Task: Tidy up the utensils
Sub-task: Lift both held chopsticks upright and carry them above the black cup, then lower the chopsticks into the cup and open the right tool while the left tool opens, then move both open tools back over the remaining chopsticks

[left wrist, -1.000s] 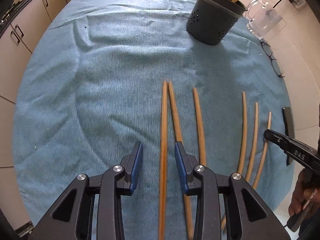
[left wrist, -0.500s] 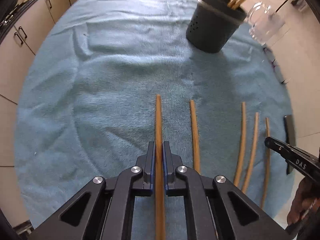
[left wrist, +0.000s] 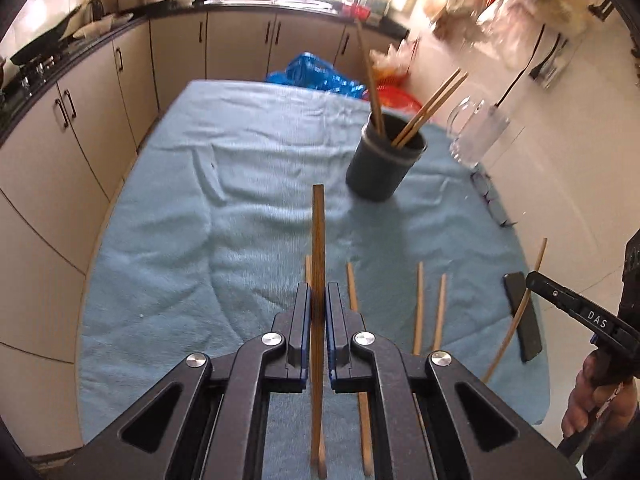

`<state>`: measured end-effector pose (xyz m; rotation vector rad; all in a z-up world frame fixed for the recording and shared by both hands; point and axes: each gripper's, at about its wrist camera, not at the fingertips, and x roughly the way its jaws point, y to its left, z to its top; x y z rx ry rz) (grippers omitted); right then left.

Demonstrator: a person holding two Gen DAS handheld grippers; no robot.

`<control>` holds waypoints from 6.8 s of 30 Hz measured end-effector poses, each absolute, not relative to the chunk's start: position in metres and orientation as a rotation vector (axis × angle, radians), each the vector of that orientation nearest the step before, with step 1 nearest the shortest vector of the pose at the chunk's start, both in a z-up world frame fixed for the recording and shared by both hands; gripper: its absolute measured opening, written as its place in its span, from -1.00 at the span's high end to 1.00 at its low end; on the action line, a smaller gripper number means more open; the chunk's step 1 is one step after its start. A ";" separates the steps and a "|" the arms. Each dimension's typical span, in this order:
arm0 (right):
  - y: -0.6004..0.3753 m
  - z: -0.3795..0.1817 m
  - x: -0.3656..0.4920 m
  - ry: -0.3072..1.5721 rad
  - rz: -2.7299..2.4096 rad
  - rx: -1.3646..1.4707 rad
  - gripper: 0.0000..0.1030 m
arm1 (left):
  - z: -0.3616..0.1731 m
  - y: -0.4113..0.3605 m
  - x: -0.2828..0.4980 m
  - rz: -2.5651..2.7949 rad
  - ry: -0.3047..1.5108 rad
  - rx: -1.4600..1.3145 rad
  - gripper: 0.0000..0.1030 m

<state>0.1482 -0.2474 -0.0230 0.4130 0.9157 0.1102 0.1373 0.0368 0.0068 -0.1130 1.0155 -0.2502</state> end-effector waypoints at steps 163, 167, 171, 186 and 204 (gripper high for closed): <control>-0.232 0.073 0.327 0.630 0.097 0.395 0.87 | 0.170 0.028 0.313 -0.227 0.703 -0.236 0.88; -0.235 0.060 0.331 0.666 0.083 0.412 0.87 | 0.168 0.014 0.306 -0.291 0.729 -0.236 0.88; -0.240 0.051 0.333 0.696 0.082 0.435 0.86 | 0.153 -0.005 0.305 -0.323 0.760 -0.217 0.88; -0.254 0.072 0.305 0.669 0.135 0.464 0.75 | 0.097 -0.044 0.316 -0.344 0.891 -0.167 0.88; -0.274 -0.022 0.162 0.938 0.151 0.473 0.33 | 0.036 0.045 0.178 -0.151 0.957 -0.146 0.22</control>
